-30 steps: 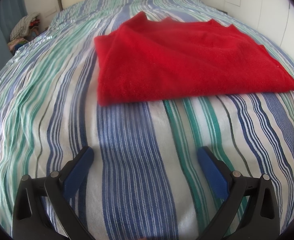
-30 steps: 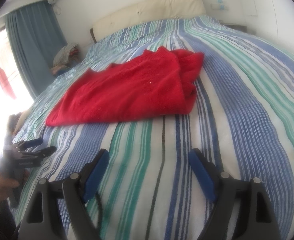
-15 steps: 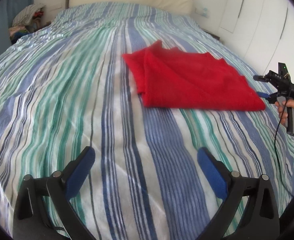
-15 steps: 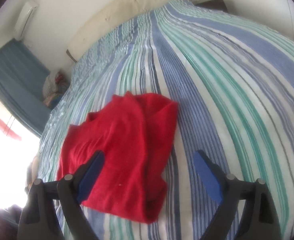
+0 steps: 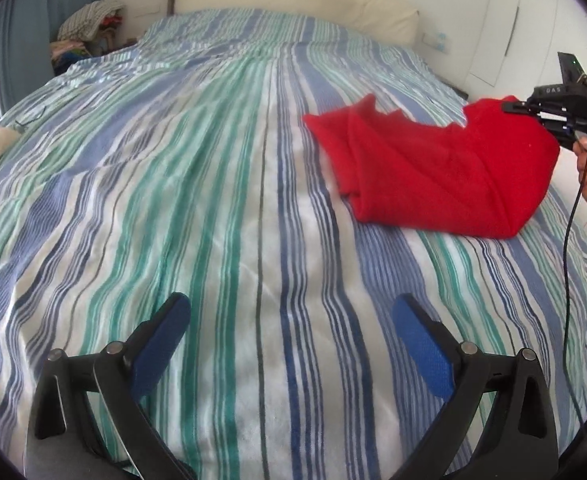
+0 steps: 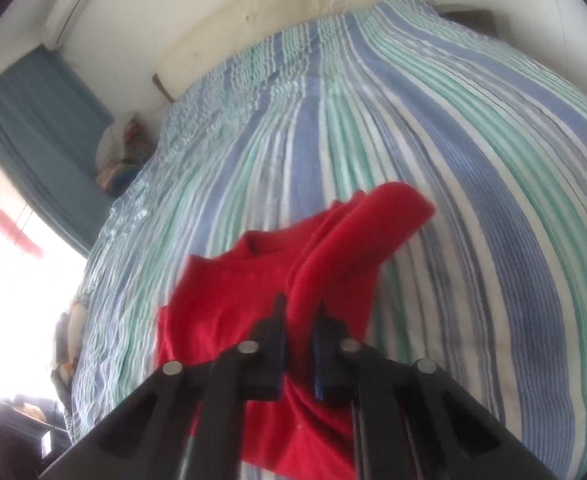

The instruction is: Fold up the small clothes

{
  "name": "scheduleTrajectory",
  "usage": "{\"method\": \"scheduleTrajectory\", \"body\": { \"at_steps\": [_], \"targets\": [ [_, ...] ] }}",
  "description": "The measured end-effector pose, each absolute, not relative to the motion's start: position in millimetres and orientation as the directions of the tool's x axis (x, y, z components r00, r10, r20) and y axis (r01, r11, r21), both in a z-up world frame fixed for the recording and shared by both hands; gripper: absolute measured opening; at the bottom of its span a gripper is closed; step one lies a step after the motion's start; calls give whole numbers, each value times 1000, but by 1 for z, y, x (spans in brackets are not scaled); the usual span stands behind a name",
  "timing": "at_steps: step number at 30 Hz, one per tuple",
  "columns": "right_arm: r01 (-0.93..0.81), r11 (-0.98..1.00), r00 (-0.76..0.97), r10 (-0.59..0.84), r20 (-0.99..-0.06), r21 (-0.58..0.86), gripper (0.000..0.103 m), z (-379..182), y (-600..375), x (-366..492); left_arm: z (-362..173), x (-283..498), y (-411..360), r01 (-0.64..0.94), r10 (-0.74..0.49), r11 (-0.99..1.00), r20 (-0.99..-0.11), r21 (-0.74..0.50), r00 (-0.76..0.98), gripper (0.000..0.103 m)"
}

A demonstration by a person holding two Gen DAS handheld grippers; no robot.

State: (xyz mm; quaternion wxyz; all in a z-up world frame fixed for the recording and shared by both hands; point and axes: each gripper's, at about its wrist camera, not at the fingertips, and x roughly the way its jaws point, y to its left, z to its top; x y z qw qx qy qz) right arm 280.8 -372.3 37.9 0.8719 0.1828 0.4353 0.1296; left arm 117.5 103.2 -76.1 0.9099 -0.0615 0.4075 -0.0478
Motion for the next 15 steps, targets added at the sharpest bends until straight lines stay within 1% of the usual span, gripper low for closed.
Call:
{"method": "scheduleTrajectory", "body": {
  "at_steps": [2, 4, 6, 9, 10, 11, 12, 13, 15],
  "targets": [
    [-128, 907, 565, 400, -722, 402, 10, 52, -323, 292, -76, 117, 112, 12, -133, 986, -731, -168, 669, 101],
    [-185, 913, 533, 405, -743, 365, 10, 51, -273, 303, -76, 115, 118, -7, -113, 987, -727, -160, 677, 101],
    [-241, 915, 514, 403, -757, 323, 10, 43, -226, 310, -77, 115, 121, -23, -79, 991, -726, -129, 683, 101],
    [-292, 913, 476, 397, -784, 285, 11, 12, -173, 313, -79, 115, 126, -43, -45, 994, -733, -102, 679, 101],
    [-307, 904, 455, 414, -788, 298, 17, 0, -162, 312, -80, 116, 128, -49, -46, 993, -737, -108, 675, 101],
    [-326, 881, 411, 458, -788, 343, 19, -13, -154, 312, -81, 117, 130, -55, -51, 991, -740, -118, 671, 101],
    [-338, 844, 336, 522, -784, 417, 30, -27, -147, 313, -81, 117, 132, -62, -57, 990, -743, -131, 667, 101],
    [-330, 810, 278, 574, -770, 485, 37, -37, -144, 311, -82, 117, 135, -68, -62, 987, -745, -143, 664, 101],
    [-337, 747, 245, 657, -713, 573, 37, -40, -149, 300, -81, 117, 141, -81, -79, 981, -748, -175, 659, 101]
  ]
}}
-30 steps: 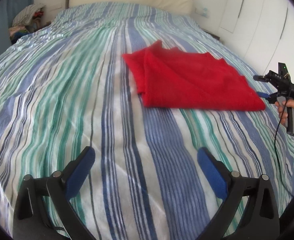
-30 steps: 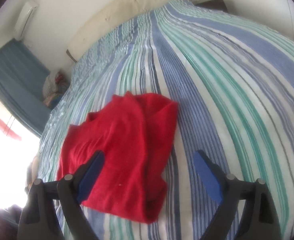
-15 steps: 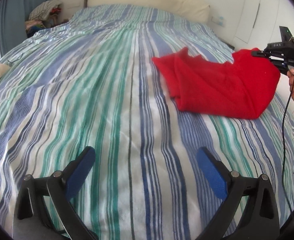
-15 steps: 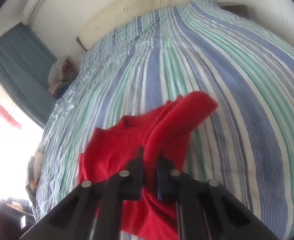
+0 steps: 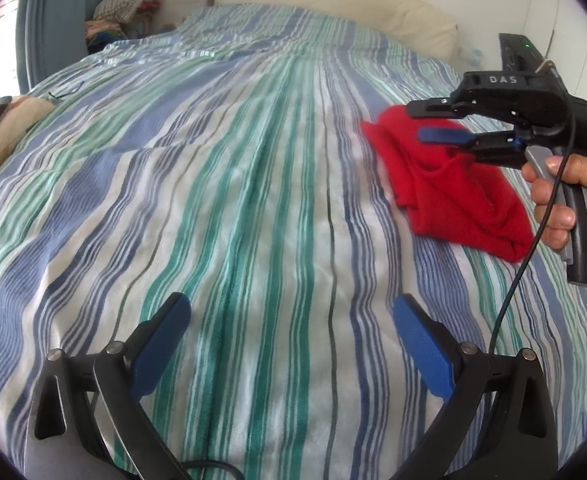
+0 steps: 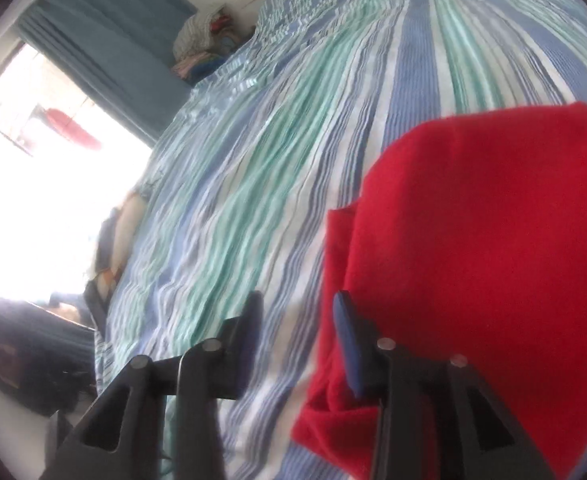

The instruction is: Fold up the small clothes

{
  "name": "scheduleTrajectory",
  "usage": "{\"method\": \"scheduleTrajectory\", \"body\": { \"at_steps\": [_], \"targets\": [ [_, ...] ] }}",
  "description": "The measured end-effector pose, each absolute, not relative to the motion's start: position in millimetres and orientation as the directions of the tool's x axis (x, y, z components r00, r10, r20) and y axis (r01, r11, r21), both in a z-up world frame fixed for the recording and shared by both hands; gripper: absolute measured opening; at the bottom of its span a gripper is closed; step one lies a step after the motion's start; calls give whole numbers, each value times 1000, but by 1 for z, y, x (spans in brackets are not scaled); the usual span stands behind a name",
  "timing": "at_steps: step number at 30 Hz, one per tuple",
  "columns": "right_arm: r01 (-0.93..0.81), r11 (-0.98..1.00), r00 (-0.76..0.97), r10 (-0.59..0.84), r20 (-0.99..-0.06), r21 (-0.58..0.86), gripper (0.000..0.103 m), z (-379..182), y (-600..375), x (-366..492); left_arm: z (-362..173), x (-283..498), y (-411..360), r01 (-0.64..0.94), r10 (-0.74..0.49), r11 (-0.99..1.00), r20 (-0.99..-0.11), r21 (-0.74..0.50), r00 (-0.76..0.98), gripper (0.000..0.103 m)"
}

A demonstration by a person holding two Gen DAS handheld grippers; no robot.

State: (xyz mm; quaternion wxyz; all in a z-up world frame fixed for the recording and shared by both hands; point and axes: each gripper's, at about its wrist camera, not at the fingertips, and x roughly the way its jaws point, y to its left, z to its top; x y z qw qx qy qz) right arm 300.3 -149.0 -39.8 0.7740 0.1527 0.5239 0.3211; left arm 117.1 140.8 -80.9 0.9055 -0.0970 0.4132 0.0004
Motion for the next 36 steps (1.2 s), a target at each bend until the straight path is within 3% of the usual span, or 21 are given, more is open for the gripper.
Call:
{"method": "scheduleTrajectory", "body": {
  "at_steps": [3, 6, 9, 11, 15, 17, 23, 27, 30, 34, 36],
  "targets": [
    [-412, 705, 276, 701, -658, 577, 37, -16, -165, 283, -80, 117, 146, -96, -105, 971, -750, -220, 653, 101],
    [-460, 739, 369, 663, -651, 492, 38, 11, -188, 270, -80, 116, 146, -96, -120, 967, -753, -237, 647, 101],
    [-452, 842, 457, 502, -734, 294, 38, 11, -198, 266, -83, 118, 139, -90, -112, 972, -760, -219, 640, 101],
    [-476, 845, 430, 466, -774, 244, 37, -9, -186, 266, -86, 118, 134, -86, -96, 977, -766, -194, 636, 102],
    [-597, 748, 295, 540, -788, 289, 37, -59, -147, 241, -99, 120, 126, -87, -45, 988, -780, -127, 624, 102],
    [-635, 742, 309, 499, -809, 216, 38, -75, -131, 224, -106, 120, 124, -92, -31, 990, -787, -111, 617, 102],
    [-619, 746, 387, 562, -731, 246, 44, -32, -167, 207, -108, 118, 112, -73, 21, 997, -781, -31, 624, 102],
    [-591, 787, 519, 540, -662, 178, 50, 2, -207, 180, -110, 119, 111, -77, 33, 997, -786, -18, 618, 102],
    [-554, 818, 529, 488, -694, 153, 50, -13, -223, 175, -113, 119, 107, -76, 51, 997, -783, 5, 620, 102],
    [-518, 831, 404, 446, -799, 202, 51, -75, -227, 179, -116, 117, 103, -75, 75, 997, -772, 36, 631, 102],
    [-530, 832, 454, 443, -773, 165, 51, -75, -228, 168, -116, 116, 103, -75, 79, 996, -768, 40, 635, 102]
  ]
}}
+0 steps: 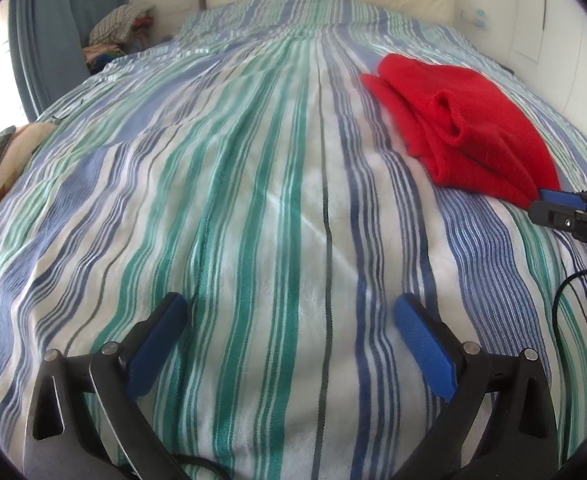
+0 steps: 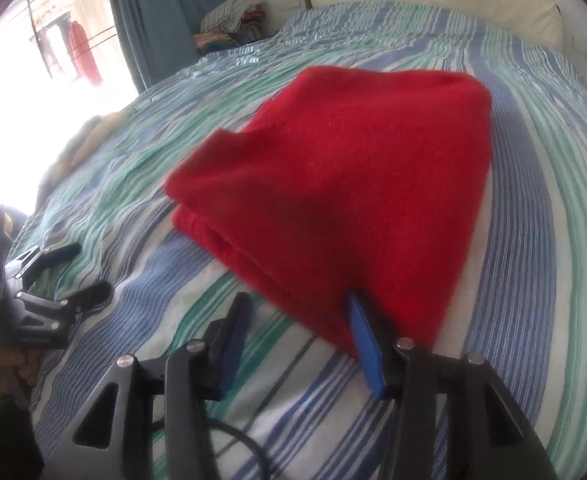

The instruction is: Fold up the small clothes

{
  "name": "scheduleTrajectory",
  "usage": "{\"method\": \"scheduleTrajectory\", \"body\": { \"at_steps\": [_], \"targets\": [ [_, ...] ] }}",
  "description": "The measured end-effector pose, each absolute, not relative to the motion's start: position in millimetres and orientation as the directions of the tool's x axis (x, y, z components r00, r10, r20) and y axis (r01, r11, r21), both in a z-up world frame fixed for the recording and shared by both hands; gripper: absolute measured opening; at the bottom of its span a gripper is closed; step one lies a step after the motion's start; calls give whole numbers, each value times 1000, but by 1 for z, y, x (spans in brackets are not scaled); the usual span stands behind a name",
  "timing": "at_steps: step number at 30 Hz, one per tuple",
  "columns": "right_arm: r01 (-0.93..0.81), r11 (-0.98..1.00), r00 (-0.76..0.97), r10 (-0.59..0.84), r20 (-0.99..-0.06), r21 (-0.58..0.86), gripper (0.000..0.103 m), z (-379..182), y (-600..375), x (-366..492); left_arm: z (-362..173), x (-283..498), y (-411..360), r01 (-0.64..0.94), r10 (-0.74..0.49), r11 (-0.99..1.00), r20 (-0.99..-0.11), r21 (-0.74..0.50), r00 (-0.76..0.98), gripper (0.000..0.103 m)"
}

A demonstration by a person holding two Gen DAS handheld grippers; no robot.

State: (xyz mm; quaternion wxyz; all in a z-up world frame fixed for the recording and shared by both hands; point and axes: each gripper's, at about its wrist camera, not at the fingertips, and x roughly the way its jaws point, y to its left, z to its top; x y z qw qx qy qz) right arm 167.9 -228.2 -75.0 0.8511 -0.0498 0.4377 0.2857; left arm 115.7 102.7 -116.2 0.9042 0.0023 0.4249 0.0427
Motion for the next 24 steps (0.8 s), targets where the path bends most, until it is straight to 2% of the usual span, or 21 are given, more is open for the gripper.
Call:
{"method": "scheduleTrajectory", "body": {
  "at_steps": [6, 13, 19, 24],
  "targets": [
    [-526, 844, 530, 426, -734, 110, 51, -50, -235, 131, -118, 116, 99, -77, 103, 995, -770, 70, 629, 103],
    [-433, 900, 604, 335, -724, 54, 68, -51, -265, 82, -118, 117, 97, -78, 119, 993, -774, 90, 622, 103],
    [-327, 936, 608, 312, -730, 127, 69, -70, -293, 83, -119, 118, 95, -79, 129, 992, -772, 102, 622, 103],
    [-316, 948, 615, 241, -751, 46, 79, -78, -282, 83, -121, 119, 94, -78, 134, 991, -780, 109, 611, 103]
  ]
}}
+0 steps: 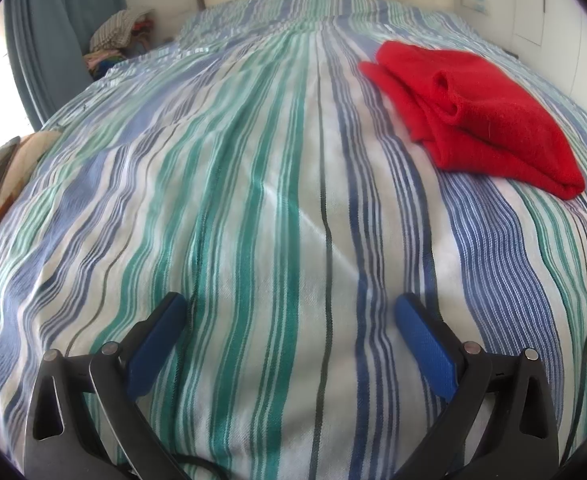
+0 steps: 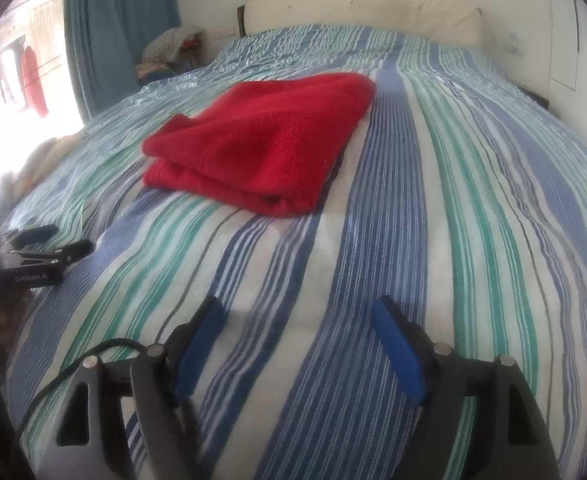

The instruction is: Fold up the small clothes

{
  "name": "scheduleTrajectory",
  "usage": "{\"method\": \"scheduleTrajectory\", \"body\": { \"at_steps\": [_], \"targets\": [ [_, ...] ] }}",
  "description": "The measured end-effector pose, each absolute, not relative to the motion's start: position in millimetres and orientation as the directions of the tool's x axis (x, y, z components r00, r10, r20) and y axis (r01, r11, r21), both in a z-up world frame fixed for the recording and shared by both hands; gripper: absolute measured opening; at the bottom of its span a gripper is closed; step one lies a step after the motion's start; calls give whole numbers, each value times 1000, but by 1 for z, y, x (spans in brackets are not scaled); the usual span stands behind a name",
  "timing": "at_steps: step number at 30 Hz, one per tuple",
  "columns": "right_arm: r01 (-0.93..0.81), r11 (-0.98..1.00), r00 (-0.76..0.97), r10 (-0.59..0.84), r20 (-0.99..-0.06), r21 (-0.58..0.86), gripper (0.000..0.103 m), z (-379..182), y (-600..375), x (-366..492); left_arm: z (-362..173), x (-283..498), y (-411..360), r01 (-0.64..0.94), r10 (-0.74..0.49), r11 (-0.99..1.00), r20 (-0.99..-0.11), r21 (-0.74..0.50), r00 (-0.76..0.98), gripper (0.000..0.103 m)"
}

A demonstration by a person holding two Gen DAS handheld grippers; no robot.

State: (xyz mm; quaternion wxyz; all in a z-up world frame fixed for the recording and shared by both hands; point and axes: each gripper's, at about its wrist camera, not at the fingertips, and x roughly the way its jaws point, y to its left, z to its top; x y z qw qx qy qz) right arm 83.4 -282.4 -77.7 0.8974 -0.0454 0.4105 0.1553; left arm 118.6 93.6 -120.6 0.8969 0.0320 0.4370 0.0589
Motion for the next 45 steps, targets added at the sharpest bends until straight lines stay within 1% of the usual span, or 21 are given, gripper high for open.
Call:
{"method": "scheduleTrajectory", "body": {
  "at_steps": [5, 7, 10, 29, 45],
  "targets": [
    [-303, 948, 635, 120, -763, -103, 90, -84, -265, 81, -122, 120, 93, -76, 138, 990, -785, 115, 603, 103],
    [-294, 947, 639, 94, -764, -129, 93, -86, -264, 80, -123, 120, 92, -77, 141, 990, -787, 119, 601, 103],
    [-287, 949, 638, 85, -766, -134, 95, -86, -265, 80, -123, 120, 91, -77, 147, 989, -786, 125, 600, 103],
    [-279, 949, 634, 70, -770, -144, 98, -87, -263, 83, -126, 125, 93, -80, 139, 990, -803, 113, 580, 103],
    [-271, 949, 639, 50, -767, -164, 99, -87, -261, 82, -126, 123, 91, -82, 150, 989, -796, 125, 586, 103]
  ]
}}
